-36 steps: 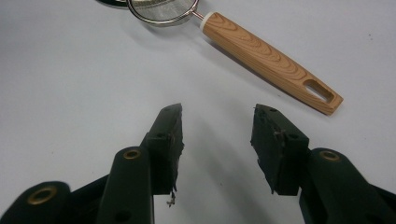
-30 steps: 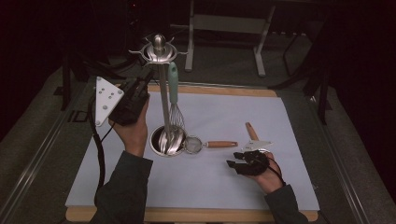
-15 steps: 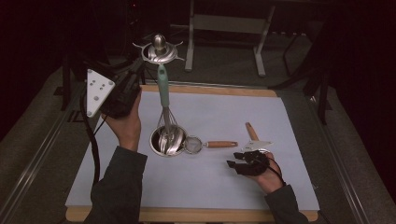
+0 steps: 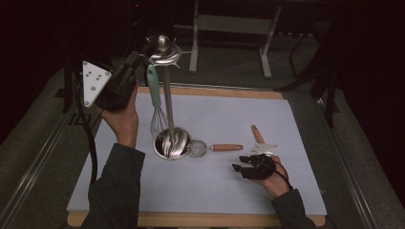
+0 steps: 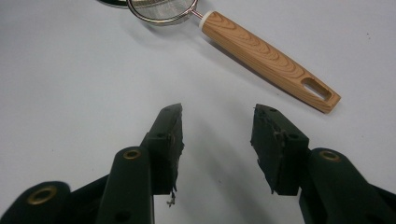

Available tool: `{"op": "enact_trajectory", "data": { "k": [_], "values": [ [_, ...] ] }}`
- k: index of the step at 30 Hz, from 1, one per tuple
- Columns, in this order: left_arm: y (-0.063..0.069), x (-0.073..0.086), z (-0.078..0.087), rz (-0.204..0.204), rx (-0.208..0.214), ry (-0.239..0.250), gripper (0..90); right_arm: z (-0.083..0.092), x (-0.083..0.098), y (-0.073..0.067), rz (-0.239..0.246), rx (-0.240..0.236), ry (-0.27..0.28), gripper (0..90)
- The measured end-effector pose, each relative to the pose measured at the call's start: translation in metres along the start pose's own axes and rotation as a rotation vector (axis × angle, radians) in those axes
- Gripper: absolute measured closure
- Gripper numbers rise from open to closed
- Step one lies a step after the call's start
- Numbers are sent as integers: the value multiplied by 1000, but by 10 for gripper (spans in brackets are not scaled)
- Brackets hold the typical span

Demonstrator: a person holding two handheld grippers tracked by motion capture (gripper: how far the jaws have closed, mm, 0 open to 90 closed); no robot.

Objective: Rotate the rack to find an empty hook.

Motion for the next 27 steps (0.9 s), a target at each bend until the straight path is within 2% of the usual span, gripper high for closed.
{"op": "enact_trajectory", "data": {
  "k": [7, 20, 23, 24, 27],
  "values": [
    [-4, 1, -5, 1, -7, -21, 898, 0, 0, 0, 0, -1, 0, 534],
    [-6, 3, -2, -17, -12, -43, 886, 0, 1, 1, -5, 0, -3, 533],
    [-4, 8, 0, -29, 8, -63, 882, -2, 2, 2, -6, 3, -8, 533],
    [-2, 12, 2, -52, 19, -81, 877, -2, 2, 2, -3, 4, -9, 533],
    [-2, 17, 4, -51, 25, -90, 876, -1, 2, 2, -4, 5, -8, 533]
  ]
}}
Point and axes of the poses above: each handheld gripper's, and its own axes: z roughly backward along the jaws, x roughly out of its underside, y roughly to its right, the point moved 2 cm from there along -z, roughly forward along the jaws, and after that the axes turned 6 degrees about -z, right-handed, at the moved point
